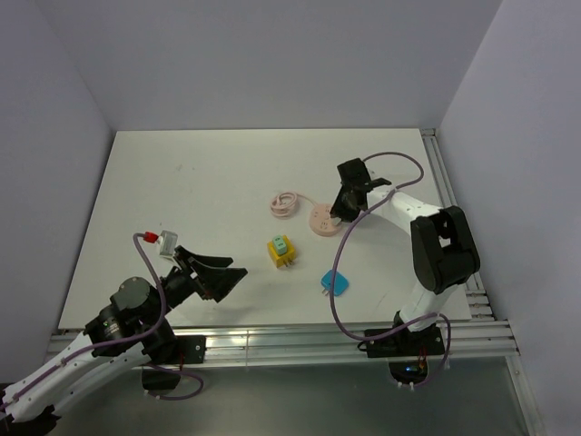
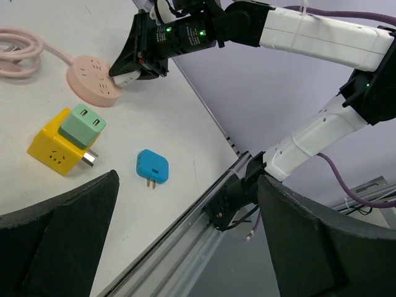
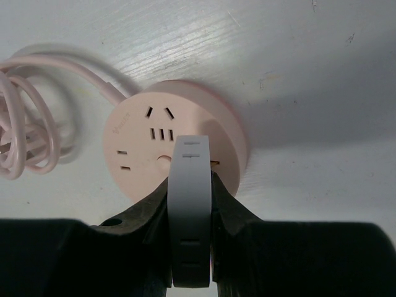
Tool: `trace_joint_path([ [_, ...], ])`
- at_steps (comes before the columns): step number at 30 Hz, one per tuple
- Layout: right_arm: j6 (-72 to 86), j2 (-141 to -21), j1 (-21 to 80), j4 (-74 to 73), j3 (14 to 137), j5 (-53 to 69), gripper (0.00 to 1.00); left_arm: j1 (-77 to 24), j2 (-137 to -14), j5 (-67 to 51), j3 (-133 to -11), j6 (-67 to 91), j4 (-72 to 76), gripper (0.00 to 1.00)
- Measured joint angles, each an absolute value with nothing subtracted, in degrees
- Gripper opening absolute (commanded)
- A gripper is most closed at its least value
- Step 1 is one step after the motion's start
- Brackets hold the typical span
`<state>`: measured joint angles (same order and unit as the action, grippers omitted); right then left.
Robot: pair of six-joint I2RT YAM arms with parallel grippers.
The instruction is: Insert the plug
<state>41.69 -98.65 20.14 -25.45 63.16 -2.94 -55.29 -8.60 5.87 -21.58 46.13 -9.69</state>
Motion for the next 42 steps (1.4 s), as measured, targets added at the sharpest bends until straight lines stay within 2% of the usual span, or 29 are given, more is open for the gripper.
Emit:
trace_joint_path([
  [6,42.54,-97.67,19.18,-23.92,61.71,-0.82,0.0,-55.29,-7.81,5.87,-21.58,46.13,-10.24,1.0],
  [14,43.05,-96.53,19.49,-24.91,60.66,-4.23,0.0,-55.29,-7.57,5.85,-21.58,46.15,-10.63,0.99],
  [27,38.83,-98.43,20.12,-34.54,65.23,-11.51,0.0,-55.29,-7.57,5.37,-21.58,46.17,-10.24,0.99],
  [35,33.1,-100.42,21.41,-35.4,67.92,-6.17,0.0,-55.29,-8.43,5.1,-21.58,46.17,-10.13,1.0],
  [42,27.9,-106.06,32.51,-35.11,75.18,1.15,0.0,-55.29,-8.4,4.86,-21.61,46.39,-10.85,1.0],
])
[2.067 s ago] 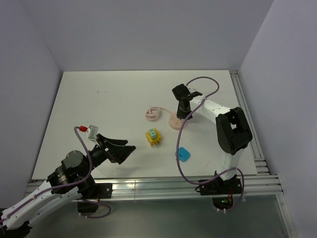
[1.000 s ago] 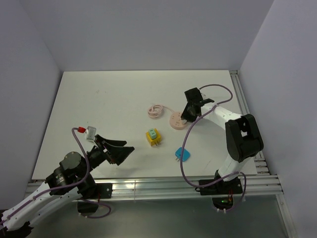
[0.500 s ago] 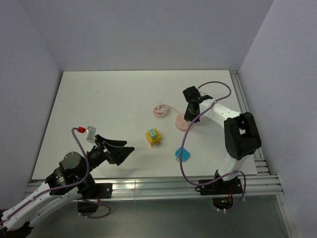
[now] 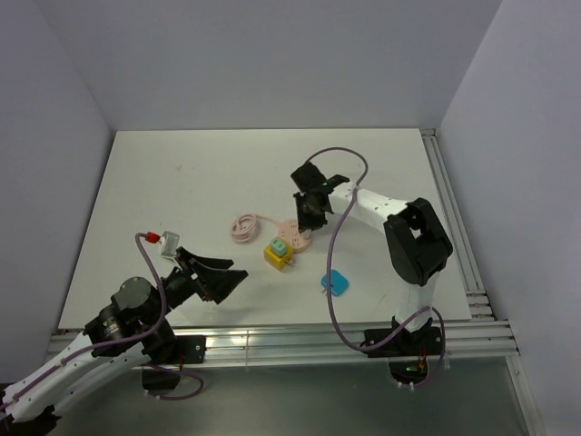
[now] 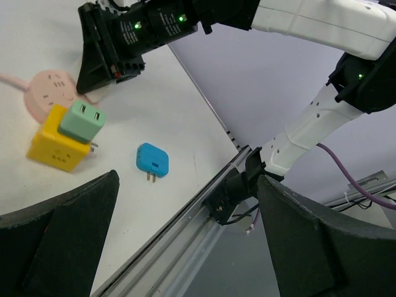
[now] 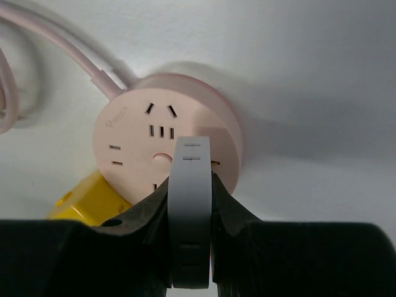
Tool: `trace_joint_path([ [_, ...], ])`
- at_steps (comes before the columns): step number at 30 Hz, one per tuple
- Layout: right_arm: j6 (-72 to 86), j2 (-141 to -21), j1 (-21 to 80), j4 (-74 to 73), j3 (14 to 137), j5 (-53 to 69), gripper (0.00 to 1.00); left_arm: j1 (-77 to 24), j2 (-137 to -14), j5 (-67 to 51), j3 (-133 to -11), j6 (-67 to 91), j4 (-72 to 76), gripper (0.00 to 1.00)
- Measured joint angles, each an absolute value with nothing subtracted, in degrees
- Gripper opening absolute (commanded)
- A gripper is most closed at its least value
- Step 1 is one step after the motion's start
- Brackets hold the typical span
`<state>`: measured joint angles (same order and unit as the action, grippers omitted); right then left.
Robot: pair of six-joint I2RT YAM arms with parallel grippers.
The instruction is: Insert the plug
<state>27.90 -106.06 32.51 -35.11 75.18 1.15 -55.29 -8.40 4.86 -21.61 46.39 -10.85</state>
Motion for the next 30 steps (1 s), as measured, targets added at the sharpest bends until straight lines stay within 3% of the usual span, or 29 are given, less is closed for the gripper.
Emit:
trace_joint_path([
  [4,26.44,-105.23,36.58,-35.46,74.59,1.39,0.0,-55.29,-7.97,5.5,-21.85,46.48,-12.14,1.0],
  [12,23.11,-98.43,31.31,-38.28,72.31,-1.21,0.0,-55.29,-8.69,6.7,-23.2,47.53,-13.23,1.0],
  [19,20.88,-95.31,30.79,-37.04,72.36,4.32,0.0,-55.29,-11.9,7.66,-23.4,48.38,-13.26,1.0],
  [24,21.45,-87.09,30.87,-32.51,66.96,13.02,0.0,-55.29,-13.06,6.92,-24.77,48.73,-13.69,0.99],
  [30,25.19,-68.01,30.87,-22.26,58.46,33.95,0.0,-55.27,-16.32,0.82,-30.94,48.58,-12.8,0.99],
])
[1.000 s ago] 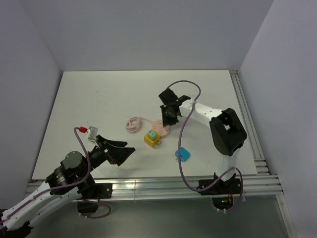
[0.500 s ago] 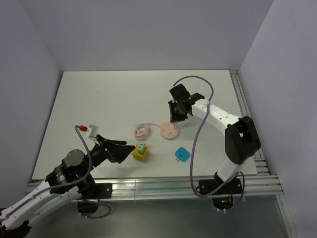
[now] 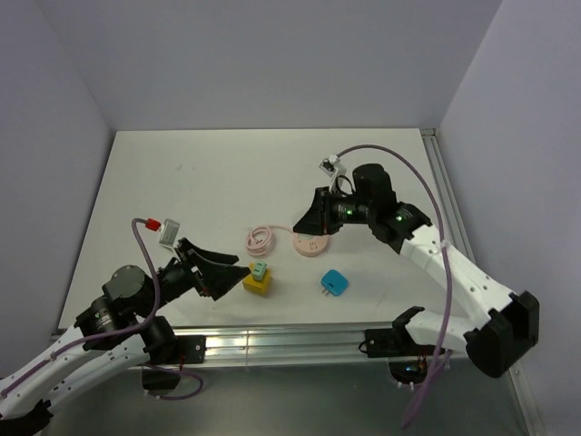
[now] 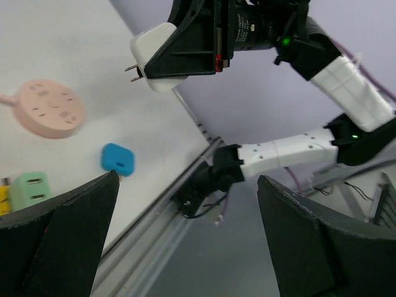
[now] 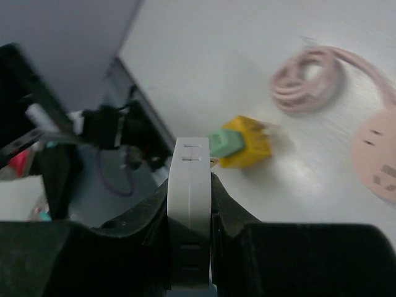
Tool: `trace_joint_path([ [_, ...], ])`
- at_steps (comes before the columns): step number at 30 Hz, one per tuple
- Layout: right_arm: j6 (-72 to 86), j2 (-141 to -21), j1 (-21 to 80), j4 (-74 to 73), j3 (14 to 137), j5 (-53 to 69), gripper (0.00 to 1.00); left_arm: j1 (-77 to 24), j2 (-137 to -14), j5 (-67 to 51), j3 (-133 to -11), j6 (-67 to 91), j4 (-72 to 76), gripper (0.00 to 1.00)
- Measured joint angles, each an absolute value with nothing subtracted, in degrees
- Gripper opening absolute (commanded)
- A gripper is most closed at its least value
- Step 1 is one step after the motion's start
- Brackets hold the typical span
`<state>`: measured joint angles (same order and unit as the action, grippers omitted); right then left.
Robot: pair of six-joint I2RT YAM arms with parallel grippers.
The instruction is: Insert the plug
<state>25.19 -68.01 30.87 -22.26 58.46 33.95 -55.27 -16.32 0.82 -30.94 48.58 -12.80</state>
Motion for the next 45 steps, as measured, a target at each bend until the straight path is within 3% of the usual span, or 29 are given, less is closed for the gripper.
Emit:
trace_joint_path([
  [5,33.61,-59.31,33.65,-8.73,53.12,48.71,0.0,-55.29,-21.28,-8.25,-31.97,50.39,-6.33,0.99],
  [9,36.99,-56.9,38.5,-3.86,52.66,53.04,0.0,-55.29,-25.1,-12.32,-31.79,53.58,-1.41,0.99],
  [19,40.56,-53.12,46.7,1.32,52.16,55.79,0.0,-55.29,-28.42,-18.0,-31.07,58.63,10.24,1.0],
  [25,42.39,-54.52,48.47,2.15,52.01,53.12,0.0,-55.29,-30.59,-20.71,-29.61,59.92,15.86,0.93],
  [32,43.11,-55.57,48.99,1.93,52.01,49.01,0.0,-55.29,-30.33,-21.19,-28.29,60.99,18.94,0.77],
  [37,43.66,-56.84,49.39,1.89,52.01,47.48,0.0,-55.29,-30.87,-21.3,-28.29,61.21,19.94,0.72],
  [40,43.9,-57.54,49.69,1.91,52.01,47.2,0.0,-55.24,-31.57,-21.34,-28.29,61.19,20.18,0.63],
  [43,43.79,-57.63,49.87,1.41,52.1,46.83,0.0,-55.16,-32.16,-21.21,-28.27,61.17,19.79,0.46],
  [44,43.83,-57.63,49.95,1.26,52.14,46.81,0.0,-55.13,-32.36,-21.06,-28.27,60.97,19.27,0.31],
  [45,43.75,-57.6,50.09,1.15,52.23,46.87,0.0,-55.05,-32.42,-20.86,-28.27,60.97,18.63,0.25],
])
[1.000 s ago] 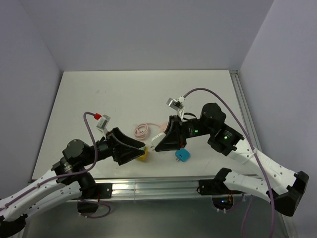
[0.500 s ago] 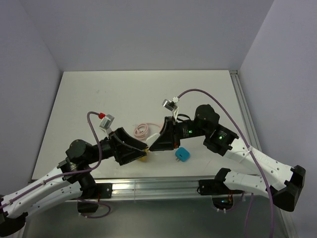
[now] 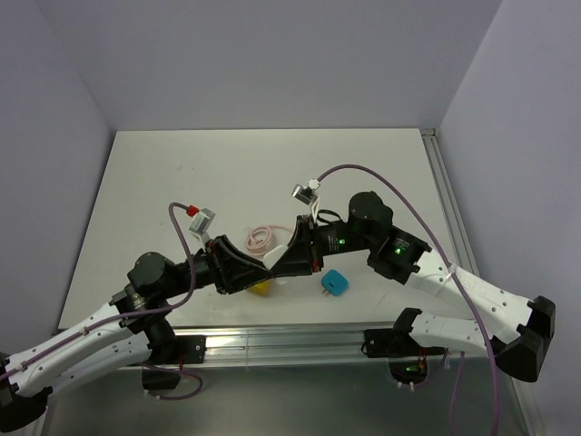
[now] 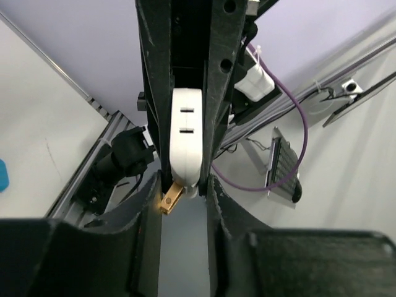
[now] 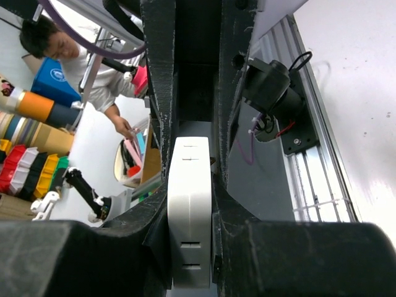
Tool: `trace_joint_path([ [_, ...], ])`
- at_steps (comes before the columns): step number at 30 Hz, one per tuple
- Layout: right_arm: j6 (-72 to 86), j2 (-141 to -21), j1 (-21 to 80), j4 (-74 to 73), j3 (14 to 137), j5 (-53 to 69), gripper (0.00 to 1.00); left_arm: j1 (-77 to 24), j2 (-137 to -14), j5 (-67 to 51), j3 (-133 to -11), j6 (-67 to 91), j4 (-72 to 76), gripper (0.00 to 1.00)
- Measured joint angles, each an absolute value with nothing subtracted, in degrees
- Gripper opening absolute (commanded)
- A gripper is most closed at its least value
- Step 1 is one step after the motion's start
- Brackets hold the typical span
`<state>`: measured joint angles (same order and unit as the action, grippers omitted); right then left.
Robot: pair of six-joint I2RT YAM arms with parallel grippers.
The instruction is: Insert the plug
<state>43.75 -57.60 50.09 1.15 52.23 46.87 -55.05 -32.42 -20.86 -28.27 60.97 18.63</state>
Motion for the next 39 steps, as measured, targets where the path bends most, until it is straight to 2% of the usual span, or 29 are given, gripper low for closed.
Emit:
trace_joint_path([
  [1,43.55,-57.56,50.22,0.56,52.34,46.57,0.0,-54.96,-32.45,-21.1,-28.23,61.06,18.48,0.17],
  [2,43.4,-57.49,50.22,0.21,52.4,46.5,0.0,-54.96,-32.45,-21.08,-28.23,60.86,18.39,0.02],
  [3,43.16,-57.49,50.26,-0.1,52.49,46.24,0.0,-54.96,-32.42,-21.02,-28.23,60.73,18.06,0.0],
  [22,37.19,-56.31,53.78,-13.41,56.25,32.05,0.0,-54.98,-32.8,-17.04,-31.0,59.77,8.47,0.0],
  [34,36.32,-56.53,53.87,-15.46,56.25,29.67,0.0,-54.98,-32.62,-15.62,-31.18,59.16,6.09,0.0],
  [35,36.32,-56.6,53.87,-15.46,56.25,29.65,0.0,-54.98,-32.51,-15.55,-31.18,59.07,5.93,0.02],
  [36,36.34,-56.69,53.87,-15.42,56.25,29.71,0.0,-54.98,-32.4,-15.46,-31.2,58.98,5.67,0.09],
  [37,36.34,-56.73,53.87,-15.4,56.25,29.78,0.0,-55.0,-32.23,-15.2,-31.22,58.81,5.28,0.22],
  [39,36.4,-56.84,53.87,-15.27,56.25,30.04,0.0,-55.09,-31.86,-15.0,-31.31,58.13,4.84,0.31],
])
